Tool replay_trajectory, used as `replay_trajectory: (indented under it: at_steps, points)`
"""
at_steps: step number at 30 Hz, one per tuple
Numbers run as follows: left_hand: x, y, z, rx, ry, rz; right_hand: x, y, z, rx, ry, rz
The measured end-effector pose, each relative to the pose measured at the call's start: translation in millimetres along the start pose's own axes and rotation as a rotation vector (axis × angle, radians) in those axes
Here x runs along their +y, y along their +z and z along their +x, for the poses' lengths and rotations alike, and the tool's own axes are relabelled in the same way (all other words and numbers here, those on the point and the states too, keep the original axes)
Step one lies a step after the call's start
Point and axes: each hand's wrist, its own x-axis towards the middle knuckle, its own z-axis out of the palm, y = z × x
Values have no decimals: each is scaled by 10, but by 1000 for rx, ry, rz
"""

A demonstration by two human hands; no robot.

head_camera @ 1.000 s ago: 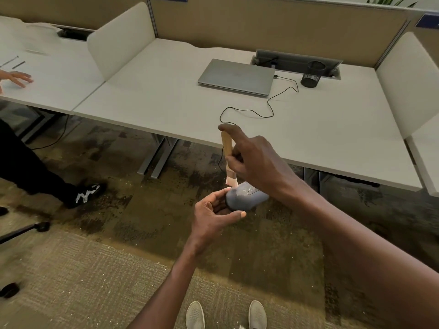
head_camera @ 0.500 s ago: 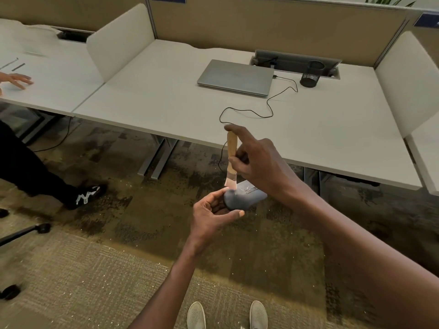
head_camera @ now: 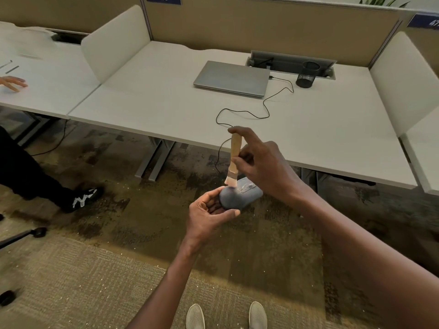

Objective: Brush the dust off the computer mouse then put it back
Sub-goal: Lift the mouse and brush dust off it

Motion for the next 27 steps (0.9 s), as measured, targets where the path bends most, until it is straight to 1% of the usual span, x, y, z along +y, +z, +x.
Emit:
replay_trajectory:
  at_steps: [3, 7, 10, 15, 19, 22, 25, 27]
  points:
    - [7, -2, -12, -11, 2, 9, 41, -33, -5, 26, 9, 58]
    - [27, -2, -18, 2, -2, -6, 87, -60, -26, -48, 5, 79]
    - [44, -14, -19, 4, -7, -14, 112, -75, -34, -78, 2, 44]
    - [52, -32, -46, 3, -9, -2, 182, -101, -1, -11, 29, 24]
    - [55, -41, -57, 5, -11, -11, 204, -137, -22, 70, 28, 78]
    - [52, -56, -53, 0, -3, -14, 217, -141, -57, 43, 16, 120]
    - [55, -59, -43, 0, 2, -16, 245, -114, -94, -7, 19, 101]
    - [54, -60, -44, -4, 2, -11, 273, -118, -106, 0, 48, 86]
